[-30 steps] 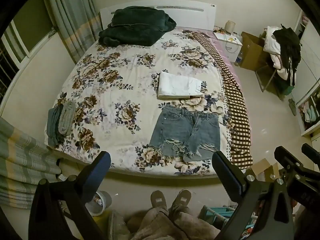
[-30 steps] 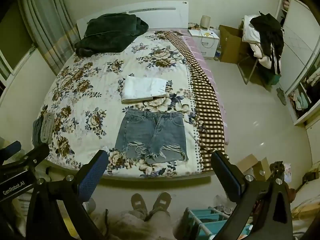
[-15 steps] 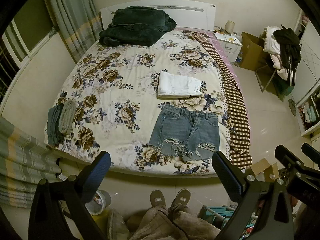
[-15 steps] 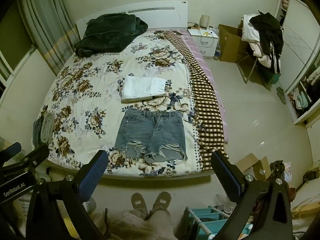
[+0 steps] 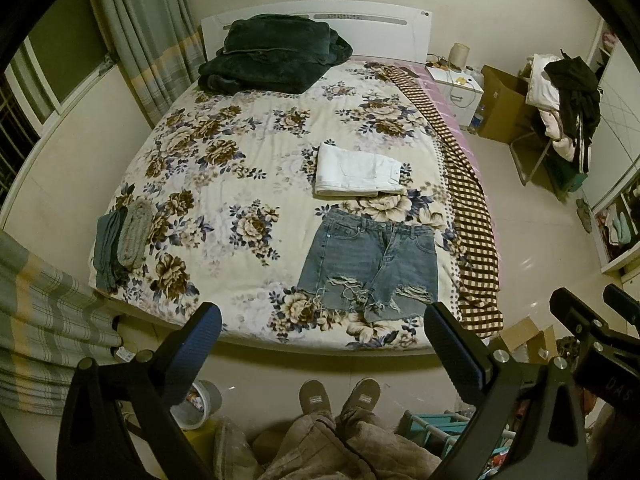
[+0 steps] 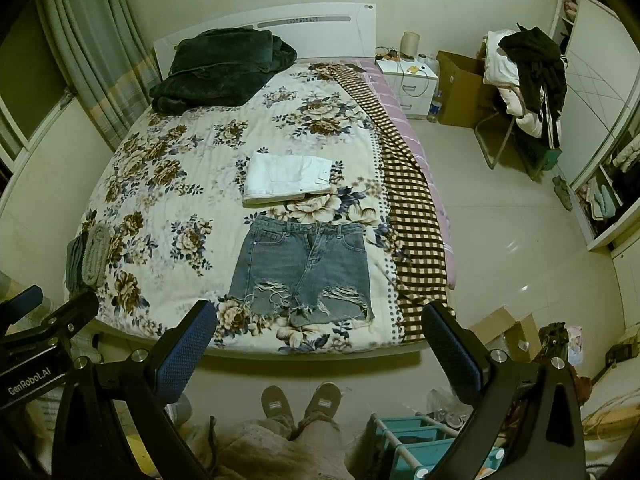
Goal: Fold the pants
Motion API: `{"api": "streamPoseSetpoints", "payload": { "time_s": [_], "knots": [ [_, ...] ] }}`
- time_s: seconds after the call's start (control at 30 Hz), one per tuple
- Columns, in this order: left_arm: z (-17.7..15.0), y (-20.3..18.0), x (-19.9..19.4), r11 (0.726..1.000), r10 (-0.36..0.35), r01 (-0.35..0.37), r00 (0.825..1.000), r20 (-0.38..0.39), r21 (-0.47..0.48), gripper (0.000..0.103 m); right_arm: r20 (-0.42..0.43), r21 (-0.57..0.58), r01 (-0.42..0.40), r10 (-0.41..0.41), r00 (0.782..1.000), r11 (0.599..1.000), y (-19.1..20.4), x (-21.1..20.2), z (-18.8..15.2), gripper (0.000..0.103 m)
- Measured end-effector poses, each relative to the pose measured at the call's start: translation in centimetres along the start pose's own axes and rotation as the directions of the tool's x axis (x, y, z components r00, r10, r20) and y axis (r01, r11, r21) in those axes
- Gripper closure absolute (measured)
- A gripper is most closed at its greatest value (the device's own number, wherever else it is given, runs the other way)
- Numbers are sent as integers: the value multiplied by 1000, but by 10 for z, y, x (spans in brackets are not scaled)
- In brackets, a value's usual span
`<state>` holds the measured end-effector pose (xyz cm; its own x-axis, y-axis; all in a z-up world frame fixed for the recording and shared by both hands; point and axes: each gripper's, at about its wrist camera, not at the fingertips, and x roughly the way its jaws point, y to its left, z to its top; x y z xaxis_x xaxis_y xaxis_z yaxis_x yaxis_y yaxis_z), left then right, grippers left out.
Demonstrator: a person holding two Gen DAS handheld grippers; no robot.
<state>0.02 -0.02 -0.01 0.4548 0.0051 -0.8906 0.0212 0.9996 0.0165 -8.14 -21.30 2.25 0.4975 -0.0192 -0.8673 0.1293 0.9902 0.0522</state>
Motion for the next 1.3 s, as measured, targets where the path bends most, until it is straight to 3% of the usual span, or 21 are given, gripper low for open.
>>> {"api": "streamPoseSetpoints", "payload": {
  "time_s": [1.3],
  "knots": [
    [0, 0, 0, 1000, -1, 1, 1000, 2, -1, 0, 0, 0, -1, 1, 1000, 1000, 0, 0, 2, 0]
  ]
}}
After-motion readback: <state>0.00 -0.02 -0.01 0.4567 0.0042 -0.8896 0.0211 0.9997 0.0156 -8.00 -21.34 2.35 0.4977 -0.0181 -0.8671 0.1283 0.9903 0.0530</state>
